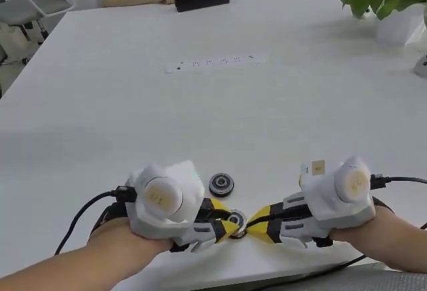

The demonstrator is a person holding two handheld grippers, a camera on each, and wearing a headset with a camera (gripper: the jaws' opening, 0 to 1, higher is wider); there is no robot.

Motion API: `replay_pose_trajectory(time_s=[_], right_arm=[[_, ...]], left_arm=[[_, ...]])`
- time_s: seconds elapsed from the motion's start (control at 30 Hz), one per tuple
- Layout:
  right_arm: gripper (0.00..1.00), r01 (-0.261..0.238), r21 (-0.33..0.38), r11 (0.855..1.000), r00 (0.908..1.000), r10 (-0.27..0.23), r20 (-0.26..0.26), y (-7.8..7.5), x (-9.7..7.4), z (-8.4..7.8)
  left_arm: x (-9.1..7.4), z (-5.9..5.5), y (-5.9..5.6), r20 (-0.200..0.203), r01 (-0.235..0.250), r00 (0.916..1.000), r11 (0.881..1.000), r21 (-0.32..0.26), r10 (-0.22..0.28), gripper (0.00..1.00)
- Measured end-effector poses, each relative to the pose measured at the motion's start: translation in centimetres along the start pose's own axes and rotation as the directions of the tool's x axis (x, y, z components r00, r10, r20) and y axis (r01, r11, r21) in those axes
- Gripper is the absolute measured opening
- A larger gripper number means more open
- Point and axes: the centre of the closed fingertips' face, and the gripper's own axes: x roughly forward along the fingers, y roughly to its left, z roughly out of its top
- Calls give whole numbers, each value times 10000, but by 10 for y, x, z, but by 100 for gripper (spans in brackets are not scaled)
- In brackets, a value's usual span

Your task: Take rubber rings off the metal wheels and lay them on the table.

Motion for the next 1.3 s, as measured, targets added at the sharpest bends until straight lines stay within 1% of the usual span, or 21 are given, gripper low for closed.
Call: replay_pose_trajectory(time_s=[0.07, 0.13, 0.27, 0.3, 0.33, 0.37, 0.43, 0.53, 0.57, 0.6, 0.63, 0.67, 0.77, 0.87, 0.9, 0.97, 1.07, 1.3], right_arm=[[0, 27, 313, 9995, 10000, -29, 51, 0, 0, 0], [0, 47, 879, 9961, 9998, -64, 194, -1, -1, 0], [0, 33, 1499, 9887, 9992, -93, 395, -3, -3, 0], [0, -35, 1810, 9835, 9980, -80, 629, -3, -3, 3], [0, 16, 2060, 9786, 9987, -123, 503, -4, -5, 0], [0, 22, 2042, 9789, 9980, -152, 620, -6, -5, 1], [0, 3, 2466, 9691, 9974, -182, 704, -7, -5, 1], [0, 10, 2756, 9613, 9955, -270, 906, -10, -7, 3], [0, 12, 2943, 9557, 9934, -348, 1089, -11, -8, 6], [0, -105, 3327, 9430, 9902, -364, 1345, -12, -9, 10], [0, -141, 3411, 9399, 9892, -367, 1421, -12, -9, 10], [0, -112, 3302, 9439, 9905, -348, 1331, -12, -9, 8], [0, -119, 3324, 9430, 9907, -341, 1321, -12, -9, 10], [0, -227, 3675, 9298, 9909, -277, 1314, -12, -9, 12], [0, -234, 3661, 9303, 9912, -262, 1299, -11, -9, 13], [0, -302, 3777, 9254, 9912, -210, 1306, -10, -9, 15], [0, -259, 3791, 9250, 9923, -221, 1218, -10, -9, 14], [0, -190, 3622, 9319, 9921, -272, 1221, -8, -10, 16]], left_arm=[[0, 0, 0, 2, 4, 10000, 10000, 10, -4, 7], [0, 0, 0, 13, -4, 10000, 10000, 18, 4, 7], [1, 0, 0, 24, -56, 10000, 10000, 41, 56, 7], [1, 1, 0, 24, -60, 10000, 10000, 39, 60, 7], [1, 1, 0, 23, -61, 10000, 10000, 32, 61, 7], [1, 1, 0, 20, -61, 10000, 10000, 29, 61, 7], [1, 1, 0, 22, -66, 10000, 10000, 32, 66, 7], [1, 1, 0, 17, -81, 10000, 10000, 42, 81, 7], [1, 1, 0, 17, -82, 10000, 10000, 40, 82, 7], [1, 1, 0, 16, -87, 10000, 10000, 41, 87, 7], [1, 1, 0, 17, -90, 10000, 10000, 44, 90, 7], [1, 1, 0, 16, -99, 9999, 9999, 46, 99, 7], [2, 1, 0, 11, -122, 9999, 9999, 26, 122, 7], [2, 1, -1, -14, -144, 9999, 9999, -2, 144, 7], [2, 1, 0, -19, -153, 9999, 9999, -4, 153, 7], [2, 1, 0, -29, -169, 9999, 9999, -5, 169, 7], [2, 1, 0, -43, -203, 9998, 9998, 5, 203, 7], [2, 1, 0, -107, -254, 9996, 9997, 53, 255, 7]])
